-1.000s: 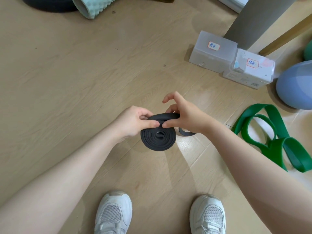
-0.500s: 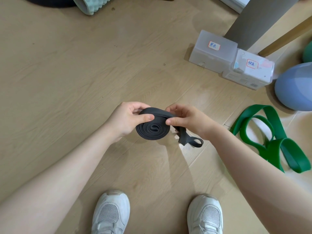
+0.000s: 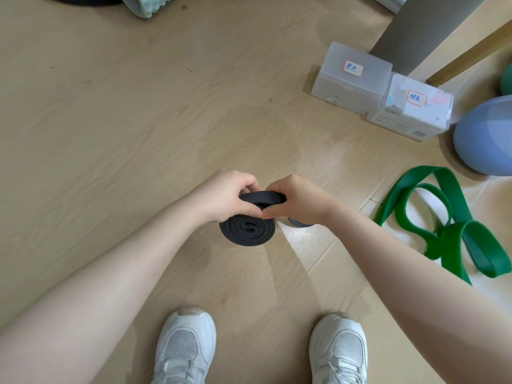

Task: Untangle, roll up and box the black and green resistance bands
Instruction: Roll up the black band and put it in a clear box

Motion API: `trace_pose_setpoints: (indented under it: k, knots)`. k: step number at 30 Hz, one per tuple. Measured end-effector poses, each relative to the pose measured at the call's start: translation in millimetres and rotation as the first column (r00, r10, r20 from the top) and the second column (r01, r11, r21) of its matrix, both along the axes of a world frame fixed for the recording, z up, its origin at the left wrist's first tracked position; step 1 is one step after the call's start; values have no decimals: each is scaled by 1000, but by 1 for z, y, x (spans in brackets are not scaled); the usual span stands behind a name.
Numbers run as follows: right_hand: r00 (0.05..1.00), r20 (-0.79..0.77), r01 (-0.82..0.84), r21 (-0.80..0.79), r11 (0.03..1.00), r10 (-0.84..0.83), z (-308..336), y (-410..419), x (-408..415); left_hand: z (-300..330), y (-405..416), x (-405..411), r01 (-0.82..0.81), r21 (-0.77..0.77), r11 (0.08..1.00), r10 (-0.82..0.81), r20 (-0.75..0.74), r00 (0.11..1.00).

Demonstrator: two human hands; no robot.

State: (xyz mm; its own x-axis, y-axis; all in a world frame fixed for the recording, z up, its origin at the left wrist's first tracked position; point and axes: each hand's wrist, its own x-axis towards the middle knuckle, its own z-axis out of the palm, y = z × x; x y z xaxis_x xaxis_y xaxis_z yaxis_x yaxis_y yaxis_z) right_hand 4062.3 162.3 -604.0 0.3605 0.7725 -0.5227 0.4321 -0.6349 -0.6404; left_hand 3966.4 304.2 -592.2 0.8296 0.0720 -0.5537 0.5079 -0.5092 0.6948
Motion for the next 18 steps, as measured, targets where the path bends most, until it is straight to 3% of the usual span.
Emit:
trace_pose_setpoints:
  k: [4,9,13,16,18]
  knots:
    - [985,-103,148,61,987,-141,-17,-18,7,-4,2,-3,-119,-17,993,119,18,993]
    - [964,120,218,159,963,-238,-44,-40,11,-9,15,-11,-277,-101,955,279,5,960]
    - [918,339,177,111,978,-205,-61,-39,8,-12,16,-16,-318,-161,934,322,0,947]
    - [884,322,317,120,941,-339,-67,-39,15,-14,17,-19,-367,-232,901,378,1,926]
    - [813,228,527,103,844,-535,-67,-42,22,-15,18,-18,-389,-213,896,400,12,916]
